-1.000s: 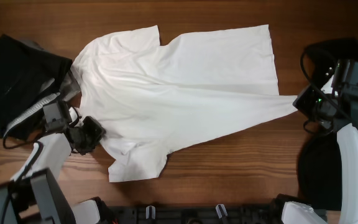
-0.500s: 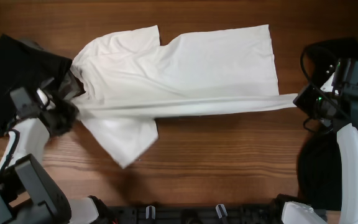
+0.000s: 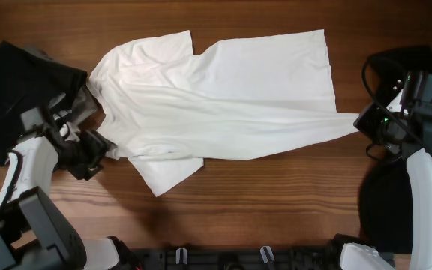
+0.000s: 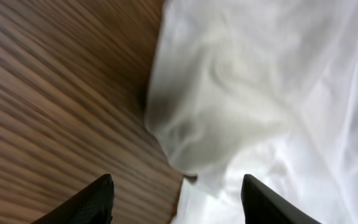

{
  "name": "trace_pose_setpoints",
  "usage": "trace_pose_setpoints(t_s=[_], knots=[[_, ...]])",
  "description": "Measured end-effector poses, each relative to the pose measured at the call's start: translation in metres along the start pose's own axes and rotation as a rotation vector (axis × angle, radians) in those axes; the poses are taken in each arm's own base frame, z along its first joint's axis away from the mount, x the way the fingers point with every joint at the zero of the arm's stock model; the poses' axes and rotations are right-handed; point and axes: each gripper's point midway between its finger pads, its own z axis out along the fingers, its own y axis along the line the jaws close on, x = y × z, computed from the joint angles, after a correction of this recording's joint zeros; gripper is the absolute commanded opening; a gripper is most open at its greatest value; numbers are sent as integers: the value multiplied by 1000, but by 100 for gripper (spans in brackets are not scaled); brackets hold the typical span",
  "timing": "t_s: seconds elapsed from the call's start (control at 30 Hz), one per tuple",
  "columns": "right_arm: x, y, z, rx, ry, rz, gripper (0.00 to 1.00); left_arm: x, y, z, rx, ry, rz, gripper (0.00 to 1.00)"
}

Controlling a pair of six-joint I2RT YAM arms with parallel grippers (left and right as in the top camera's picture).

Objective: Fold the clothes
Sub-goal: 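Grasp the shirt's lower left sleeve with the left gripper and tug left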

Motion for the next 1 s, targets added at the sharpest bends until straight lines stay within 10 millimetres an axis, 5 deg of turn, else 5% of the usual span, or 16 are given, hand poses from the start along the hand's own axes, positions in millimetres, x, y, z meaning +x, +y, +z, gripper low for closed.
trace_pose_setpoints(t_s=[0.23, 0.43, 0.53, 0.73, 0.77, 0.83, 1.0], knots=[[-1, 1, 0, -2, -4, 0, 5, 41, -21, 26, -8, 95, 180, 61], [-2, 1, 0, -3, -7, -1, 5, 67, -22, 47, -15, 131, 190, 43], [-2, 1, 0, -4, -8, -1, 5, 68, -23, 50, 2, 119, 159, 29], [-3, 1, 0, -5, -12, -1, 5, 68, -27, 56, 67, 82, 155, 25], [-3, 1, 0, -5, -11, -1, 5, 69, -28, 56, 77, 80, 156, 29], [-3, 1, 0, -5, -12, -1, 5, 69, -29, 57, 90, 79, 158, 57], [-4, 2, 0, -8, -18, -2, 5, 73, -41, 54, 147, 95, 165, 64]])
